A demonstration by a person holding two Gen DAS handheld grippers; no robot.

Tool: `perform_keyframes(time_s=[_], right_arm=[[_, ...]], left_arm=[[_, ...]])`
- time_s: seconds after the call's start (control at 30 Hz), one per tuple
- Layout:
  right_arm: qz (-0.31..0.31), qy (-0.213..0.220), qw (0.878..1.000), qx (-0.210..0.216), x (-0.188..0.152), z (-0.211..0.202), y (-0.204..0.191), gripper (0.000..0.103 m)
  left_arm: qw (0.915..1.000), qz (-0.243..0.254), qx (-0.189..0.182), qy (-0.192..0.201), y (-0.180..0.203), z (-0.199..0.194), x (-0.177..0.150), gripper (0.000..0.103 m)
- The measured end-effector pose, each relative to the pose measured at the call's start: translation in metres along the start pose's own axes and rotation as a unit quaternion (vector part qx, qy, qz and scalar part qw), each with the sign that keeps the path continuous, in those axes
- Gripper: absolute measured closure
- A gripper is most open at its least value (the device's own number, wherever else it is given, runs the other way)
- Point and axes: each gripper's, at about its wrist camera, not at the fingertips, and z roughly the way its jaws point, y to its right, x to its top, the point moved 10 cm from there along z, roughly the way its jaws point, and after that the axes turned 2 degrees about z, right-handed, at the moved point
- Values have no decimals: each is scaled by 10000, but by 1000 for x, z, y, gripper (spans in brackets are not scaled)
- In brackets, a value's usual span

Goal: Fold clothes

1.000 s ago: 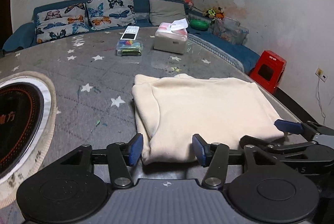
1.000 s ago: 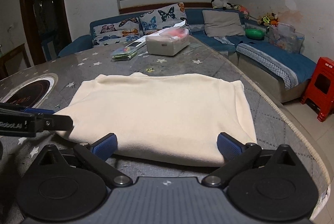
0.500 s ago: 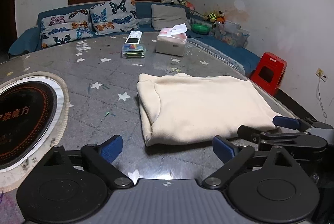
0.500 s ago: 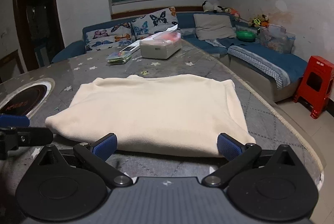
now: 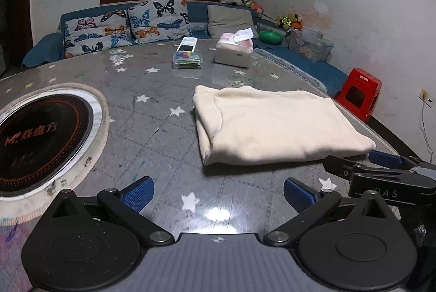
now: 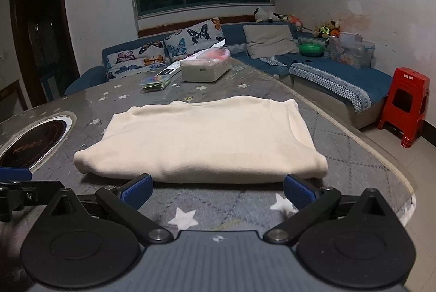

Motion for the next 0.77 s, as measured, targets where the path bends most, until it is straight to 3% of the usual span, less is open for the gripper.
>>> perform_keyframes(time_s=[0.77], right_arm=[[-59, 2, 10000, -63, -12, -10, -13, 0]], left_arm=[[9999, -27, -81, -105, -1, -9, -16, 0]])
